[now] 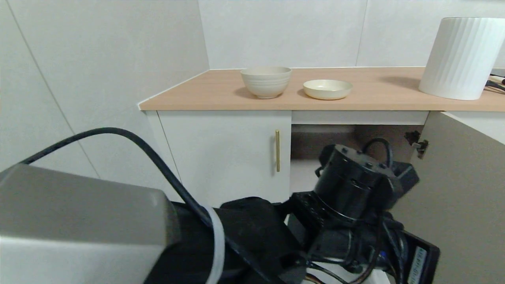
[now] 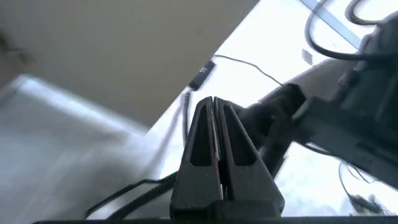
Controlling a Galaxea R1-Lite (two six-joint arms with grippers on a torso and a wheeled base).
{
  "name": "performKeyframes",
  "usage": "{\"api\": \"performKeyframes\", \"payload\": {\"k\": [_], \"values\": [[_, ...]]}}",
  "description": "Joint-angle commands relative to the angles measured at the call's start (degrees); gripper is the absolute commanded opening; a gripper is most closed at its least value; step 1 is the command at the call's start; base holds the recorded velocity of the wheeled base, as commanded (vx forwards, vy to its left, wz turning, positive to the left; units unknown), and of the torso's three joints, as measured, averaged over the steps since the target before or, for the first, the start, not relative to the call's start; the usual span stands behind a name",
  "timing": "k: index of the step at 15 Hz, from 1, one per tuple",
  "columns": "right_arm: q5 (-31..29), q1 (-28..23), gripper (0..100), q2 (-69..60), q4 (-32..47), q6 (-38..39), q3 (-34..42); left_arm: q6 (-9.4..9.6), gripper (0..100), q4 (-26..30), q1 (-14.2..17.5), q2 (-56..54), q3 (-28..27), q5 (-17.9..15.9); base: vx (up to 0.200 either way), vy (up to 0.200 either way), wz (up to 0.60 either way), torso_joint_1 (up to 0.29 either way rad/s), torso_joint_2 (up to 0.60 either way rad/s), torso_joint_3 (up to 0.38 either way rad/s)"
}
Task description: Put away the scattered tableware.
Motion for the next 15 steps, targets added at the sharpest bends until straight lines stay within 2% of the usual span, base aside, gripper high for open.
{"api": "performKeyframes", "payload": {"k": [1, 2, 3, 4, 6, 7, 9, 10, 12, 13, 15], "values": [[-0.62, -0.15, 100, 2.27, -0.52, 0.08, -0.96, -0.08, 0, -0.12, 4.51, -7.69, 6.48, 1.97, 0.0, 0.0, 0.0, 0.0, 0.0, 0.0], [-0.89, -0.32, 100, 2.98, -0.61, 0.08, -1.57, -0.08, 0, -0.39, 5.57, -9.1, 8.24, 2.59, 0.0, 0.0, 0.0, 0.0, 0.0, 0.0], [-1.33, -0.58, 100, 4.56, -0.34, 0.08, -3.33, 0.18, 0, -1.79, 7.94, -12.17, 12.19, 4.26, 0.0, 0.0, 0.0, 0.0, 0.0, 0.0], [-1.33, -1.64, 100, 6.76, -0.26, 0.08, -5.88, 0.27, 0, -4.34, 10.49, -15.43, 16.41, 7.33, 0.0, 0.0, 0.0, 0.0, 0.0, 0.0], [-1.42, -3.84, 100, 10.27, -0.34, 0.08, -8.78, 0.36, 0, -6.45, 13.57, -18.68, 19.84, 9.88, 0.0, 0.0, 0.0, 0.0, 0.0, 0.0], [-1.5, -7.44, 100, 14.84, -0.52, -0.18, -13.79, 0.36, 0, -7.33, 18.4, -24.48, 23.44, 10.85, 0.0, 0.0, 0.0, 0.0, 0.0, 0.0], [-1.5, -8.23, 100, 19.06, -0.17, -2.29, -19.68, 0.97, 0, -7.24, 23.23, -31.42, 27.22, 10.5, 0.0, 0.0, 0.0, 0.0, 0.0, 0.0], [-1.59, -9.37, 100, 21.79, -0.08, -2.82, -23.81, 2.12, 0, -6.98, 25.25, -34.5, 29.07, 10.5, 0.0, 0.0, 0.0, 0.0, 0.0, 0.0], [-1.68, -9.9, 100, 23.54, 0.27, -2.82, -26.1, 2.82, 0, -6.89, 26.4, -36.08, 30.3, 10.41, 0.0, 0.0, 0.0, 0.0, 0.0, 0.0], [-9.59, -13.07, 100, 31.63, 6.78, -2.91, -37.7, 6.07, 0, -6.8, 32.99, -44.96, 38.39, 10.32, 0.0, 0.0, 0.0, 0.0, 0.0, 0.0], [-15.57, -13.68, 100, 34.44, 7.92, -2.82, -40.86, 6.16, 0, -6.1, 34.75, -49.09, 40.67, 9.53, 0.0, 0.0, 0.0, 0.0, 0.0, 0.0]]}}
